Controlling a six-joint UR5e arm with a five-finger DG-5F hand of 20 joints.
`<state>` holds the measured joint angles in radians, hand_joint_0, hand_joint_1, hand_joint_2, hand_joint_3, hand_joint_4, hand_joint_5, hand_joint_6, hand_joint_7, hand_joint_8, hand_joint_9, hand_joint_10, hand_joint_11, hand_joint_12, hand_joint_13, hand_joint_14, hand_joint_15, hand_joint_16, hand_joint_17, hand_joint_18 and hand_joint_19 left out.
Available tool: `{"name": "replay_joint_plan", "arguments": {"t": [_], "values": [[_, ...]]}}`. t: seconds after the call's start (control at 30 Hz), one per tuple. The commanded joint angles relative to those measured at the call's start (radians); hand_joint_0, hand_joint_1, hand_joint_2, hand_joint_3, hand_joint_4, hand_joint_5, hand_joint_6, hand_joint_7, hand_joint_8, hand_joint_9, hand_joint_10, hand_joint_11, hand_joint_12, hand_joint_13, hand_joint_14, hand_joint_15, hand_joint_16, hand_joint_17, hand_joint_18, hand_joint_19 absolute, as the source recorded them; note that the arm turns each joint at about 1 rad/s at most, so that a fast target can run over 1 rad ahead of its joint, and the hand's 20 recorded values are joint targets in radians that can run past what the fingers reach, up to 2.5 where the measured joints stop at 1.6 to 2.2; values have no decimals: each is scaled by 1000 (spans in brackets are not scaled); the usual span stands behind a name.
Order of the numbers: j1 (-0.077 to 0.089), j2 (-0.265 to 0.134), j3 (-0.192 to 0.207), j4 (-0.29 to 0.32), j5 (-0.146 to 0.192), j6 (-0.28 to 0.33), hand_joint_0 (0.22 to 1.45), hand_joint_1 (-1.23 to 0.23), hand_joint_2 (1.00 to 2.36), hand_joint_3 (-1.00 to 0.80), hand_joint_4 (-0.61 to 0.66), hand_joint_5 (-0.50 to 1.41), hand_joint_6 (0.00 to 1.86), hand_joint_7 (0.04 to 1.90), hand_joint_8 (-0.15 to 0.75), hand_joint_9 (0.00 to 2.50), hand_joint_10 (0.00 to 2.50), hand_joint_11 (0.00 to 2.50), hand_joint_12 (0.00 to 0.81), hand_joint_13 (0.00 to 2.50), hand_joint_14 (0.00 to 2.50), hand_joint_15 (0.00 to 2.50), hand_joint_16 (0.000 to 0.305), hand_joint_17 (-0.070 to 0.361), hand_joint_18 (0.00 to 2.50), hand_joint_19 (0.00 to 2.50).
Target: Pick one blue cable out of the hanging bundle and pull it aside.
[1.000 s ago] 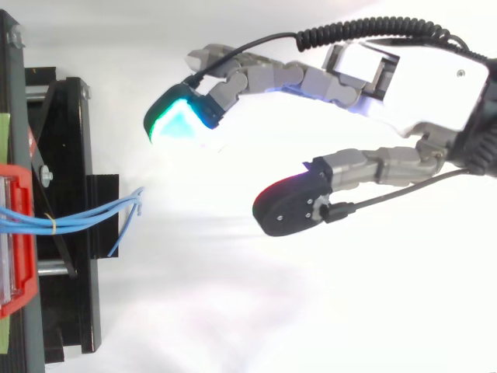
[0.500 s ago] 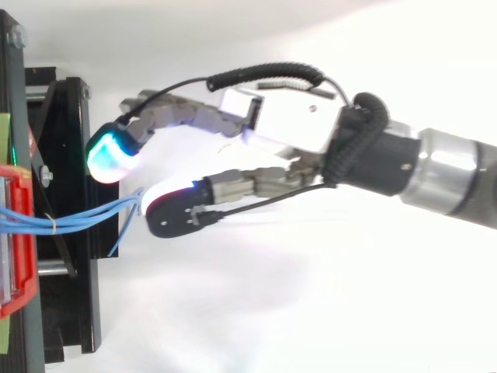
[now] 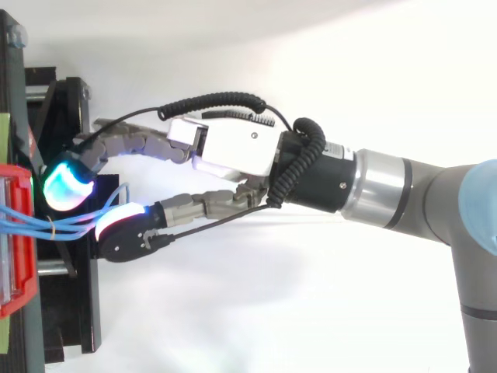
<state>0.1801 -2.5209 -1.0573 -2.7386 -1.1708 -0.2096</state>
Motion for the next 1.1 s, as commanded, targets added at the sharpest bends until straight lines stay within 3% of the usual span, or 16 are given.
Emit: {"name": "replay_joint_plan", "arguments": {"t": [0.0, 0.13, 0.37, 0.53, 0.6, 1.07], "values": [[2, -4, 0, 27, -20, 7, 509, -540, 1000, -500, 137, -265, 501, 635, 203, 214, 0, 0, 305, 91, 0, 26, 43, 96, 0, 105], [-8, -4, 0, 25, -36, 39, 508, -540, 1000, -500, 148, -262, 501, 638, 205, 226, 0, 0, 304, 96, 0, 30, 42, 93, 12, 120], [-10, 10, 0, 19, -76, 107, 509, -538, 1000, -500, 166, -254, 501, 647, 214, 254, 0, 0, 305, 109, 0, 34, 42, 94, 25, 126], [-19, 30, -1, -21, -98, 113, 509, -540, 1000, -500, 181, -248, 501, 651, 217, 267, 0, 0, 305, 126, 0, 34, 42, 94, 40, 131], [-30, 37, -1, -64, -101, 113, 510, -540, 1000, -500, 184, -244, 501, 656, 218, 273, 0, 0, 305, 129, 0, 34, 41, 93, 48, 131], [-36, 73, -1, -119, -109, 113, 516, -546, 1000, -500, 262, -170, 502, 803, 242, 421, 0, 0, 301, 259, 1, 69, 40, 90, 176, 165]]}}
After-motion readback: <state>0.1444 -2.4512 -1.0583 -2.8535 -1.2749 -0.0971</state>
